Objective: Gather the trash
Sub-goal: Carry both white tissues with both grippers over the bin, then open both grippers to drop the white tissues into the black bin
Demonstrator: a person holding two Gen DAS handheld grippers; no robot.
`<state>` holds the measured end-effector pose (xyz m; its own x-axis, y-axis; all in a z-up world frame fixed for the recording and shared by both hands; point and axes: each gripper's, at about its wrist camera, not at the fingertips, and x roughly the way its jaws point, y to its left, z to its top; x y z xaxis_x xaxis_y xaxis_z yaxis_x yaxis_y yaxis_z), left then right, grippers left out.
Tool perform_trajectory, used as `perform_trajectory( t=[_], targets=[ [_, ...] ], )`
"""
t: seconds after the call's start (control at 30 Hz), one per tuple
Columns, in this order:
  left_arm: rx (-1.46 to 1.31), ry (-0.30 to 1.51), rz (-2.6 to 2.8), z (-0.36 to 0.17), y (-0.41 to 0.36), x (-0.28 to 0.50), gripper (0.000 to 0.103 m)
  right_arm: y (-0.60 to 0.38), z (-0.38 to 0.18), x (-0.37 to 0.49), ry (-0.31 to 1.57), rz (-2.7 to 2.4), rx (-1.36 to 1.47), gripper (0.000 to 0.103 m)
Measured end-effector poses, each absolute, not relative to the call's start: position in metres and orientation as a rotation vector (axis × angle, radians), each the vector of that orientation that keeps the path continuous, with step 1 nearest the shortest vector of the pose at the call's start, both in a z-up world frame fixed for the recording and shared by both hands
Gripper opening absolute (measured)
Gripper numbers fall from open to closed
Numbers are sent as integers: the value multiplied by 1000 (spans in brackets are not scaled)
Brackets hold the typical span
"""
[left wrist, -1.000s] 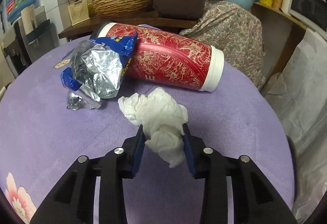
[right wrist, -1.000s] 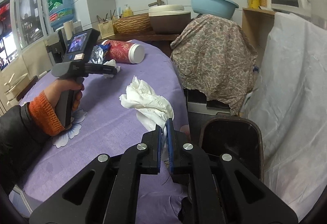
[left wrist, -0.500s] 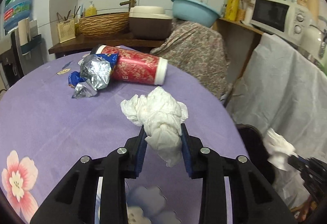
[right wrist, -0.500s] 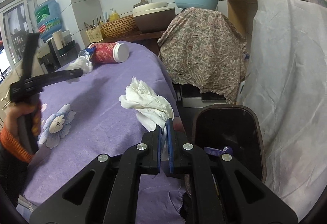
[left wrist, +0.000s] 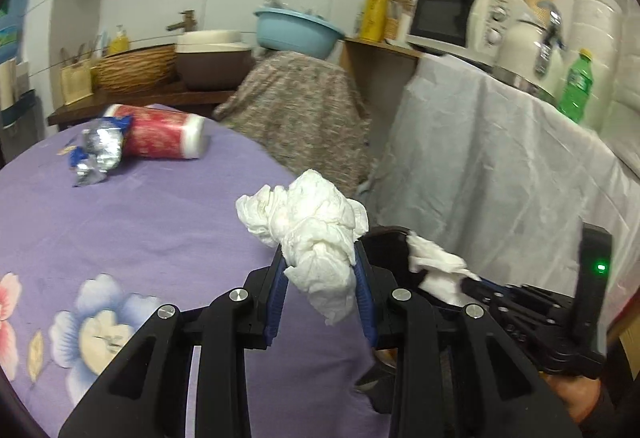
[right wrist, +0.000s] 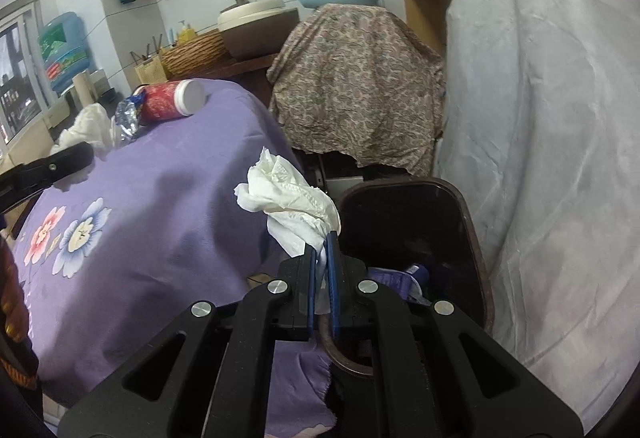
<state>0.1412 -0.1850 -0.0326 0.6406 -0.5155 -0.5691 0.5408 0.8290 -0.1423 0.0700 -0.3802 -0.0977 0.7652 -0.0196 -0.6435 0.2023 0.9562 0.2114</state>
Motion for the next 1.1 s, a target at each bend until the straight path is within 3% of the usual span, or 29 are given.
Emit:
perform_trajectory(
  t=[0.3, 0.6, 0.63, 0.77, 1.1],
  targets=[
    [139, 719, -730, -74, -258, 124, 31, -424, -151, 66, 793, -253, 331, 6],
    [190, 818, -753, -115, -284, 121, 31, -449, -206, 73, 869, -309, 403, 8],
    [194, 828, -755, -118, -285, 120, 31, -452, -211, 74, 879, -313, 415, 11],
    [227, 851, -759, -129, -292, 123, 31, -455, -221, 71, 889, -326, 443, 49],
    [320, 900, -790, -155, -318, 136, 31, -465, -210, 54, 857, -397, 404, 60]
  ],
)
